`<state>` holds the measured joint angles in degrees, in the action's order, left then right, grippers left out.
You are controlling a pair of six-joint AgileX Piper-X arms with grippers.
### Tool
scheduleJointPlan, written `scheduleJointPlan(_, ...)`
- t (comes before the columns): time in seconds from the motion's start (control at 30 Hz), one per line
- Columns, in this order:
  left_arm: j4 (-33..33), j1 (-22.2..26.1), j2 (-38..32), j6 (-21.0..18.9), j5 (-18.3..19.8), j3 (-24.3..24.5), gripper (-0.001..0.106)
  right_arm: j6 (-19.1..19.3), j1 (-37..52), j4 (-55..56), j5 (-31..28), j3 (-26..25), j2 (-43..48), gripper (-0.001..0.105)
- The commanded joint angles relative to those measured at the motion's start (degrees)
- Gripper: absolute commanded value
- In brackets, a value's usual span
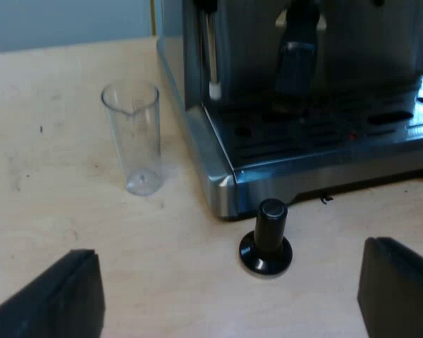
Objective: Place mug into machine
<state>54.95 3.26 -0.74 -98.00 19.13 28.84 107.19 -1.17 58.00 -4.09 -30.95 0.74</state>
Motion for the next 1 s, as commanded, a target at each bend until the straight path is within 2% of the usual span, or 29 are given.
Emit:
scheduleJointPlan(0.03, -1.6, -0.1, -5.1, -1.2, 0.4, 2.2, 0.078, 0.7, 0.1, -0.3, 0.1, -2.2, 2.0, 0.077)
scheduleJointPlan(0.67, -4.8, -10.6, 10.1, -1.2, 0.4, 12.7, 0.078, 0.7, 0.1, 1.4, -0.4, -16.1, -10.1, 0.077)
scheduleJointPlan(1.0, -9.3, -18.7, 21.0, -0.3, 2.2, 17.8, 0.078, 2.2, 0.1, 4.3, 5.0, -21.3, -20.8, 0.077)
